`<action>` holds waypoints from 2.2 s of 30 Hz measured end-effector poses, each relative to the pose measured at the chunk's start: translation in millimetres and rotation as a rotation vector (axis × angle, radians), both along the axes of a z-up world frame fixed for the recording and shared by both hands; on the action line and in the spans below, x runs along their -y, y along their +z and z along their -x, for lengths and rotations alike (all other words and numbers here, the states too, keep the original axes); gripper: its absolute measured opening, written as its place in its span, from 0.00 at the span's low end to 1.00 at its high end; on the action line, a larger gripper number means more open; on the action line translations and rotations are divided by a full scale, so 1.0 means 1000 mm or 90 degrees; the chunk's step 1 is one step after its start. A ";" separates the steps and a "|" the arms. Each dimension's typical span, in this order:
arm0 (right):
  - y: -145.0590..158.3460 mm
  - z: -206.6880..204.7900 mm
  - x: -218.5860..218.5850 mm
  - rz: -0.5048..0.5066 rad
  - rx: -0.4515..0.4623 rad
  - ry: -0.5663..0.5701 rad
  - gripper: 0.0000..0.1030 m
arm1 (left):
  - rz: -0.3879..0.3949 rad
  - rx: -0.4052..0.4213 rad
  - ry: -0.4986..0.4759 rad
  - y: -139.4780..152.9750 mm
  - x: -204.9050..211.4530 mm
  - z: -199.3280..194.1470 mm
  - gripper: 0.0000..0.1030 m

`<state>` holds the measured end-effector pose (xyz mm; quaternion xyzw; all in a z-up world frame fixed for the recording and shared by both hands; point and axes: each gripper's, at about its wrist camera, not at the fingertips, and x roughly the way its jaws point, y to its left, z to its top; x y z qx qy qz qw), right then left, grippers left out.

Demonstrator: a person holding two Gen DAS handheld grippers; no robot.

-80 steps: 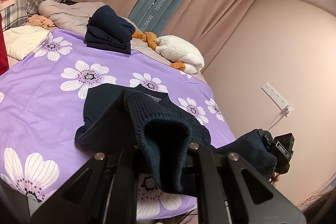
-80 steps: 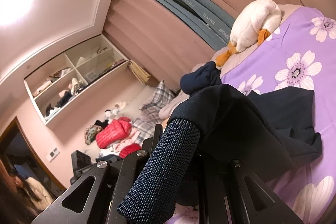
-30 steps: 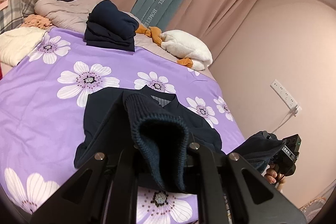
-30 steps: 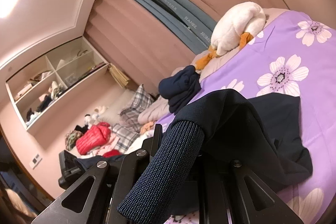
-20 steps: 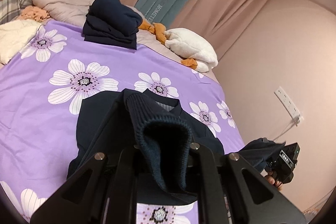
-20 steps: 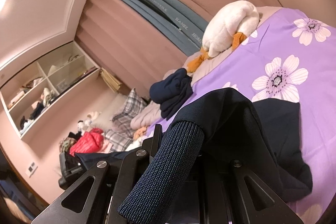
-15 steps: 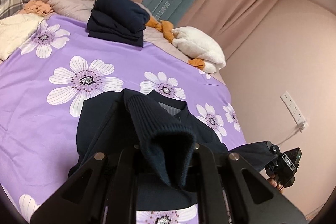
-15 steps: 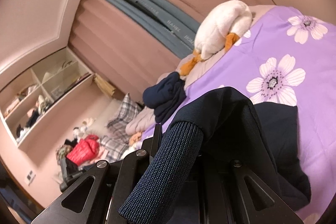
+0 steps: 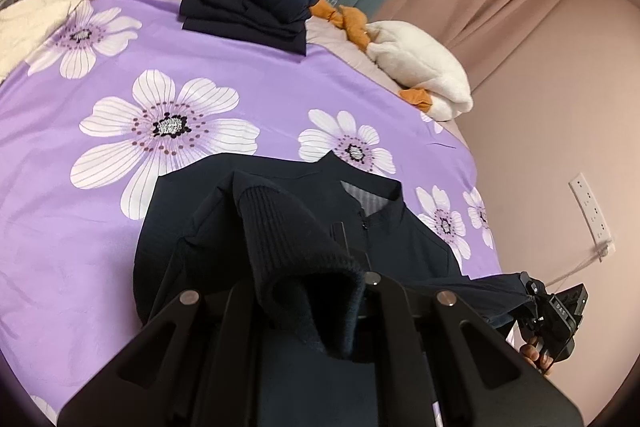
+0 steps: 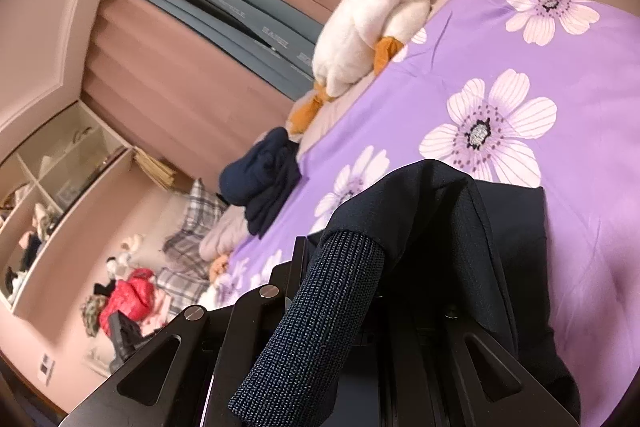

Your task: Fold large clothes

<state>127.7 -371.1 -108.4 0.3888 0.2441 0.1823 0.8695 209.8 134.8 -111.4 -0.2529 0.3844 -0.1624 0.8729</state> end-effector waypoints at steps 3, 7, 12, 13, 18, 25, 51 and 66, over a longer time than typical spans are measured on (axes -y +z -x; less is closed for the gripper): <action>0.001 -0.013 -0.005 0.018 -0.007 0.004 0.14 | -0.013 -0.009 0.008 -0.004 0.001 -0.015 0.11; -0.003 -0.035 -0.010 0.039 -0.025 0.007 0.14 | -0.018 -0.034 0.020 -0.013 -0.001 -0.038 0.11; -0.013 -0.063 -0.013 0.056 -0.062 0.006 0.14 | -0.031 -0.067 0.034 -0.026 -0.002 -0.065 0.11; -0.015 -0.065 -0.013 0.058 -0.066 0.006 0.14 | -0.034 -0.070 0.034 -0.027 -0.001 -0.068 0.11; -0.022 -0.079 -0.012 0.064 -0.087 0.004 0.14 | -0.054 -0.080 0.034 -0.034 0.004 -0.084 0.11; -0.028 -0.094 -0.009 0.063 -0.104 -0.003 0.14 | -0.093 -0.076 0.032 -0.036 0.016 -0.101 0.11; -0.047 -0.132 -0.005 0.062 -0.143 -0.024 0.14 | -0.158 -0.073 0.038 -0.052 0.035 -0.148 0.12; -0.059 -0.142 -0.004 0.059 -0.161 -0.022 0.14 | -0.173 -0.093 0.042 -0.073 0.036 -0.159 0.13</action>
